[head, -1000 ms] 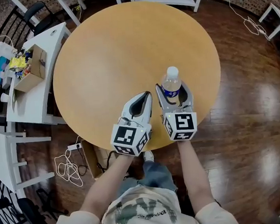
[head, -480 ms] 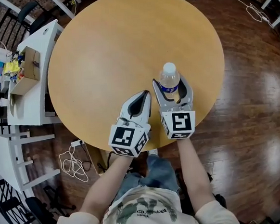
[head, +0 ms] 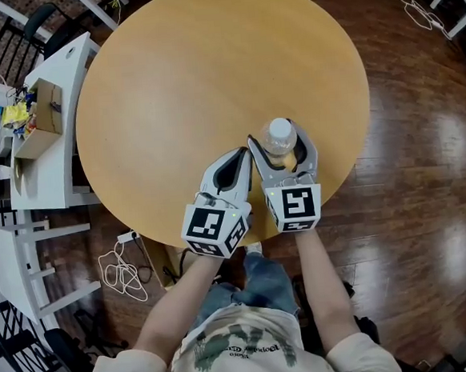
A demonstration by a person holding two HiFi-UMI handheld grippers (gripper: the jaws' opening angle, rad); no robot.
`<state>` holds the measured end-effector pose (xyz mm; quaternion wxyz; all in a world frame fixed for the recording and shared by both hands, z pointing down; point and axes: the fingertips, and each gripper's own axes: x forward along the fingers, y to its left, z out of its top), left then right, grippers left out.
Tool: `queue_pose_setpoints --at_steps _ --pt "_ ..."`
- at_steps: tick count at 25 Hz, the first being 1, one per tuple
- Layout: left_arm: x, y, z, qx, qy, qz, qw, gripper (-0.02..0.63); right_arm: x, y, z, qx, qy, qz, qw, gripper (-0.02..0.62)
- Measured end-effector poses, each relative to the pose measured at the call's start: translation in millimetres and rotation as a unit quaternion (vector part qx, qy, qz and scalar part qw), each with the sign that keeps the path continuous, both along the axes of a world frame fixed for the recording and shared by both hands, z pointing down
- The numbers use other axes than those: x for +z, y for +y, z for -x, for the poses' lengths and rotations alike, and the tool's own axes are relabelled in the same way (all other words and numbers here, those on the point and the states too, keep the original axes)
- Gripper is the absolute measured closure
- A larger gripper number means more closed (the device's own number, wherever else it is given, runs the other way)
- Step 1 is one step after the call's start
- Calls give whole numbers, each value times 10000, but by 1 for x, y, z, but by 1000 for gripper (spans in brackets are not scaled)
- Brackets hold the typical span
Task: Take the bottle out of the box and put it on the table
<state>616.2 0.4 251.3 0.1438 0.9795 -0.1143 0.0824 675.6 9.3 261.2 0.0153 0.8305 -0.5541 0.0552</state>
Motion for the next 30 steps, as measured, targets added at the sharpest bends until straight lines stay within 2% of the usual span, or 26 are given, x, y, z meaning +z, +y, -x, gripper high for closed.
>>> queue_pose_setpoints --at_steps 8,15,23,30 --pt "1 0 7 -94 -11 -12 10000 627 8 3 5 -107 -66 211 9997 224" --pt "-8 2 16 -157 75 -12 9998 627 5 12 10 -47 -48 397 9992 215" --pt "-26 8 38 -181 252 -52 9995 627 -9 34 30 114 60 592 9982 236" --pt "-51 18 72 -136 483 -96 9987 627 -44 50 73 154 223 495 9984 275"
